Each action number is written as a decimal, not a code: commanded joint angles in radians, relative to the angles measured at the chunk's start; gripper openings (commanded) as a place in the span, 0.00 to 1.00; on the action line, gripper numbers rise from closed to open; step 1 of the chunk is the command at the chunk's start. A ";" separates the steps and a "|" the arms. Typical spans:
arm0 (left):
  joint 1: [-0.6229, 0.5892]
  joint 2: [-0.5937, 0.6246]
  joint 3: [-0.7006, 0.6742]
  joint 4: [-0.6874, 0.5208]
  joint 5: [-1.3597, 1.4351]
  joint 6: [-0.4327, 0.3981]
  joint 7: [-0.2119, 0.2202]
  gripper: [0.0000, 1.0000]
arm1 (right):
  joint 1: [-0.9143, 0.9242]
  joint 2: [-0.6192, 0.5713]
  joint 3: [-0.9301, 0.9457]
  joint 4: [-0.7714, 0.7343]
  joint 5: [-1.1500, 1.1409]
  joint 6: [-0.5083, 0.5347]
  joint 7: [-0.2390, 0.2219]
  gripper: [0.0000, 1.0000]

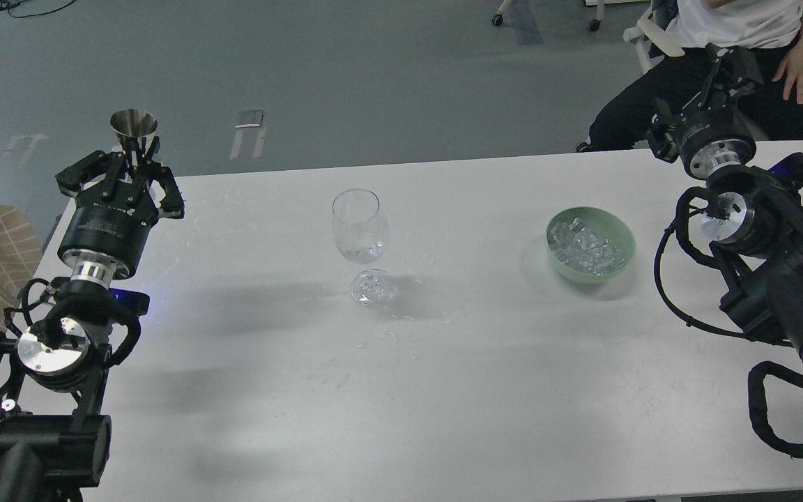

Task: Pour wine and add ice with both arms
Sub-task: 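Bring the jigger upright and back away from the glass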

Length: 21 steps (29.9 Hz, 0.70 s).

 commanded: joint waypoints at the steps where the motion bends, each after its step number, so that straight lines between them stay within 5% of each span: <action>1: -0.022 -0.009 -0.012 0.084 -0.078 -0.058 -0.010 0.10 | 0.005 -0.002 -0.002 0.000 -0.002 -0.004 0.000 1.00; 6: -0.121 -0.018 -0.012 0.286 -0.118 -0.087 -0.056 0.09 | -0.004 -0.029 -0.011 0.030 -0.005 -0.008 0.000 1.00; 17: -0.197 -0.059 0.000 0.622 -0.119 -0.242 -0.053 0.09 | -0.024 -0.055 -0.025 0.061 -0.005 -0.028 0.000 1.00; 21: -0.198 -0.081 0.001 0.630 -0.119 -0.276 -0.054 0.08 | -0.023 -0.057 -0.025 0.060 -0.005 -0.027 0.000 1.00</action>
